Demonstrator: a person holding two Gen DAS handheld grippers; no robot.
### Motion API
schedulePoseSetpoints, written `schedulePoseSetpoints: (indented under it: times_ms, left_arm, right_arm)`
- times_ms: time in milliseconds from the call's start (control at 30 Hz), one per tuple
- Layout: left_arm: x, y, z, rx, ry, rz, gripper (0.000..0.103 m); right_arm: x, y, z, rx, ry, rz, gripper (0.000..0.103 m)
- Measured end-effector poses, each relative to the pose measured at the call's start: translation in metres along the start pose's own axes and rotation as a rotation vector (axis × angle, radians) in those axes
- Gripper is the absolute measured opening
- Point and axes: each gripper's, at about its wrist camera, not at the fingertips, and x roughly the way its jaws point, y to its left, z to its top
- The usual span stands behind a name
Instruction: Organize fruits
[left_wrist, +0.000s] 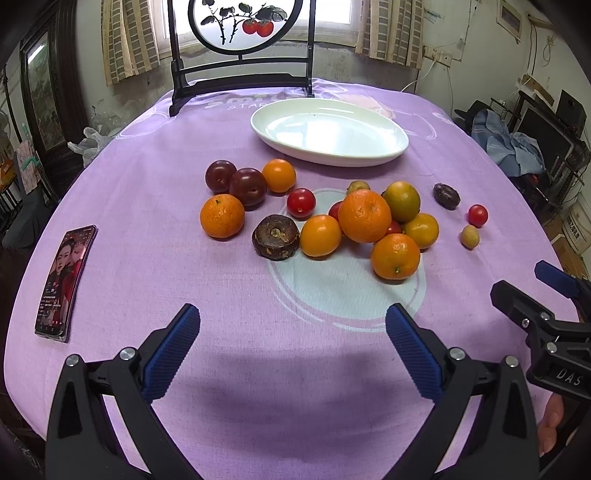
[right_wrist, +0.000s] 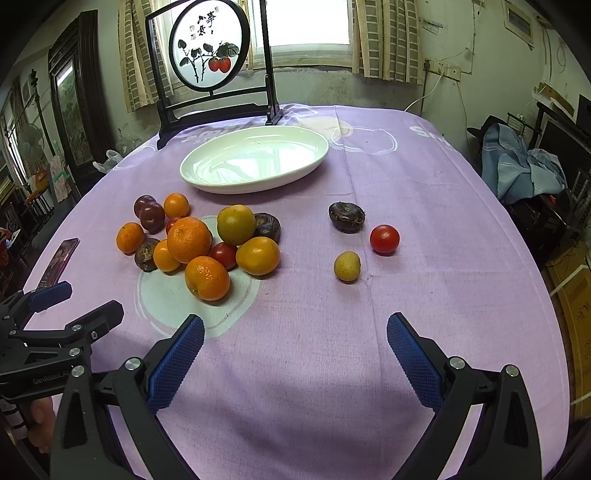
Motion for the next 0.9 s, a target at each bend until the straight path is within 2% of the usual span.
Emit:
schedulePoseSetpoints:
  times_ms: [200, 333, 533, 567, 667, 900]
  left_arm:
    - [0.003, 0.000, -0.003, 0.007, 0.000, -0.005, 0.098]
    - [0.005, 0.011, -0.008, 0.012, -0.028, -0.009, 0.098]
    - [0.026, 0.040, -0.014, 0.005, 0.025, -0.013, 0.098]
    - [0.028, 0.043, -0.013, 0.003, 0.031, -0.011, 0.096]
    - [0.041, 0.049, -0.006, 0.014, 0.060, -0.010, 0.079]
    - [0.078, 0.059, 0.025, 0.051, 0.122, 0.011, 0.078]
  right_arm:
    - [0.000, 0.000, 0.000, -0.001, -0.001, 0.001, 0.099]
    - [-0.001, -0.003, -0.006, -0.002, 0.001, 0.082, 0.100]
    - [0.014, -0.008, -0.017, -0.001, 0.046, 0.137, 0.099]
    - [0.015, -0.007, -0.017, 0.000, 0.050, 0.145, 0.099]
    - [0.020, -0.007, -0.016, -0.015, 0.052, 0.163, 0.099]
    - [0.027, -0.012, -0.015, -0.017, 0.066, 0.194, 0.100]
